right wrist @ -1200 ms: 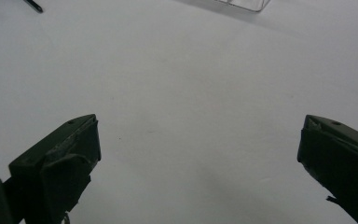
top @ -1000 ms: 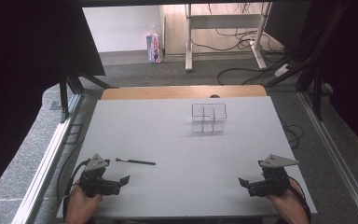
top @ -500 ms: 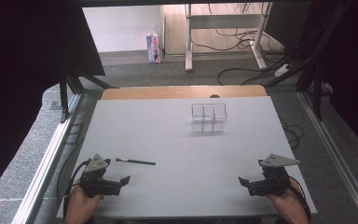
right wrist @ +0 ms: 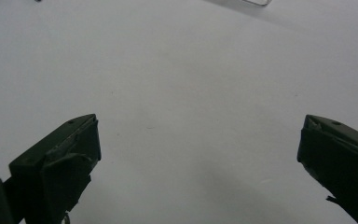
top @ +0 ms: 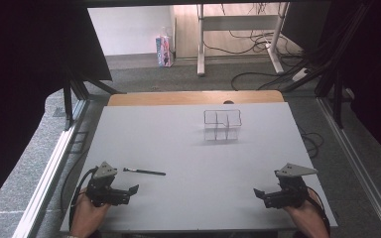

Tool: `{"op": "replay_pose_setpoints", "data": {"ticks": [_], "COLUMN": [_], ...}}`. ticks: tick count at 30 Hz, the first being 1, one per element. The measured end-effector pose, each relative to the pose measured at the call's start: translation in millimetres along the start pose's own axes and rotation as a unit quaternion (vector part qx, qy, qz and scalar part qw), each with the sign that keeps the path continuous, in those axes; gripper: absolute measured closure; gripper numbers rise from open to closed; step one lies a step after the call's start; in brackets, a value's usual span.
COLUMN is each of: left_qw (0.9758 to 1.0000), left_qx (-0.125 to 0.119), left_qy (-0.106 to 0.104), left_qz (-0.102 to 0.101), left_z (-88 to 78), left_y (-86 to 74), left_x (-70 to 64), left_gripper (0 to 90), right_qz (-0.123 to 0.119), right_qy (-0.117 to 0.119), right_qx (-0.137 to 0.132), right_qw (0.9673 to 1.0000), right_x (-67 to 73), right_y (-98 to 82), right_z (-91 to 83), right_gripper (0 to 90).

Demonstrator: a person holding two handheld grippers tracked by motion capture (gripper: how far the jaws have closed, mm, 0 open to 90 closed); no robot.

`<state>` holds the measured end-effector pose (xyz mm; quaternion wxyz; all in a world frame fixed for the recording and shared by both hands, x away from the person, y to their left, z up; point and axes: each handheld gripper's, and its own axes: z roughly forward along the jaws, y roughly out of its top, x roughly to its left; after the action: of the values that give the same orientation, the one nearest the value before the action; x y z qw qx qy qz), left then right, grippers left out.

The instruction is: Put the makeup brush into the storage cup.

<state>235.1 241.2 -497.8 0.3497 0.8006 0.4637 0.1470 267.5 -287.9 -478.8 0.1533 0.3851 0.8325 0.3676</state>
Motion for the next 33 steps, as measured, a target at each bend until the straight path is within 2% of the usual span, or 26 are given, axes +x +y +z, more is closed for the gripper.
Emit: {"op": "replay_pose_setpoints", "data": {"ticks": [5, 11, 20, 27, 33], "left_qw": [0.9999, 0.9999, 0.9997, 0.9994, 0.9990], "left_qx": [-0.004, 0.006, 0.018, 0.029, 0.036], "left_qy": [-0.007, -0.014, -0.017, -0.009, -0.010], "left_qz": [-0.008, -0.007, 0.002, 0.017, 0.024], "left_z": [-1.0, 1.9, 3.9, 4.5, 6.8], "left_y": [5.1, 8.7, 15.8, 24.7, 32.2], "left_x": [1.2, 5.1, 6.3, 10.9, 14.6], "left_gripper": [0.0, 0.0, 0.0, 0.0, 0.0], "right_qz": [0.004, 0.002, 0.005, 0.010, 0.017], "right_qy": [-0.003, -0.004, -0.001, -0.003, -0.004], "right_qx": [0.006, 0.007, 0.008, 0.017, 0.007], "right_qw": [1.0000, 1.0000, 1.0000, 0.9998, 0.9998], "right_x": [-0.2, -0.1, -0.3, 0.2, -1.2], "right_y": [0.1, 0.6, 1.1, 1.0, 1.1], "right_z": [0.5, 0.2, 1.9, 4.7, 4.1], "right_gripper": [0.0, 0.0, 0.0, 0.0, 0.0]}}
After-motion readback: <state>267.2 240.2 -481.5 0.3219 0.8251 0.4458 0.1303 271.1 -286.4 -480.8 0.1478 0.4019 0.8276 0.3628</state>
